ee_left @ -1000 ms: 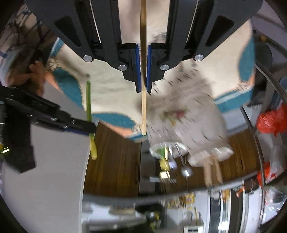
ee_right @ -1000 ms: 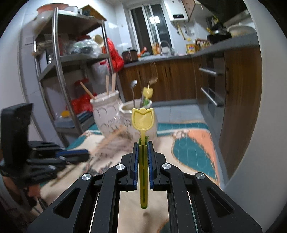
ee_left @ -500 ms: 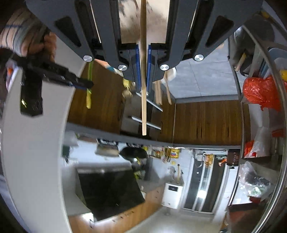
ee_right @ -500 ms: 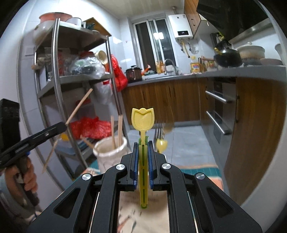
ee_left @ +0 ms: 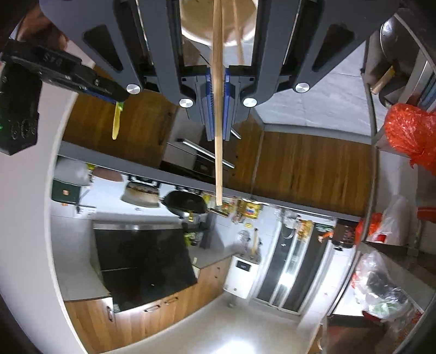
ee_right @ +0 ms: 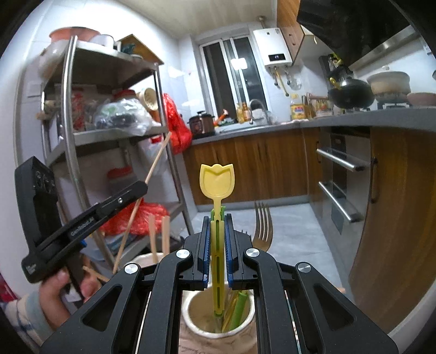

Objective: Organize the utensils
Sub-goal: 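Place the yellow spoon in the short cup with right tool while left tool drops chopstick in tall cup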

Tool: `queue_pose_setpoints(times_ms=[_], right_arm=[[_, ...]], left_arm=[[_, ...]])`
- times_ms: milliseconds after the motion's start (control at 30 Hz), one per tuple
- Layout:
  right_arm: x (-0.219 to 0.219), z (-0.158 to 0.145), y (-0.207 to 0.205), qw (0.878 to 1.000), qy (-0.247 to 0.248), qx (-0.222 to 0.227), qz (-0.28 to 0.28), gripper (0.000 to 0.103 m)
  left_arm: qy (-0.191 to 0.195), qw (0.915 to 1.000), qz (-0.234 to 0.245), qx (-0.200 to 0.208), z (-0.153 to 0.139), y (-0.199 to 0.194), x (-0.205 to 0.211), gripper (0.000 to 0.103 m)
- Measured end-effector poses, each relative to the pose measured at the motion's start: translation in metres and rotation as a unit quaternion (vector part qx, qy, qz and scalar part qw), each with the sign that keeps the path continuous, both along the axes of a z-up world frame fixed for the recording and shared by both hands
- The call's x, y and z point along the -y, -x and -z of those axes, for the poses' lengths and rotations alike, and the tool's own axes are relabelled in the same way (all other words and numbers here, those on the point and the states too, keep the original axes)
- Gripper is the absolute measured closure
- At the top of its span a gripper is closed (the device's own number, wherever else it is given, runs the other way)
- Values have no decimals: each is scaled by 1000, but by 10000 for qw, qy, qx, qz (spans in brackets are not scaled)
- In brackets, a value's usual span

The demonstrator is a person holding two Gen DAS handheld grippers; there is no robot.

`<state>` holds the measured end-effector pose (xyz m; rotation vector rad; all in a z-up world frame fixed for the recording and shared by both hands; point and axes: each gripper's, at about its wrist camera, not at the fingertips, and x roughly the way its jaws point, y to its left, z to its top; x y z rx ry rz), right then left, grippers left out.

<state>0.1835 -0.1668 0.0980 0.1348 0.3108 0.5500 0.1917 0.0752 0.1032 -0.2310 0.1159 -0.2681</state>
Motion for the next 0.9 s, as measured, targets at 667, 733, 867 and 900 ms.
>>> queue_pose_setpoints(times_ms=[667, 733, 867, 900], right_arm=[[-4, 49, 9, 9958, 497, -769, -84, 64], [1, 46, 16, 9958, 511, -753, -27, 62], [13, 42, 35, 9961, 490, -727, 43, 55], [15, 42, 40, 9961, 509, -719, 54, 55]], left_arm=[[-341, 9971, 179, -661, 21, 33, -17, 97], [-349, 9969, 144, -689, 20, 42, -20, 96], [-464, 9954, 106, -837, 21, 65, -20, 96], [-486, 9948, 115, -887, 22, 70, -19, 96]])
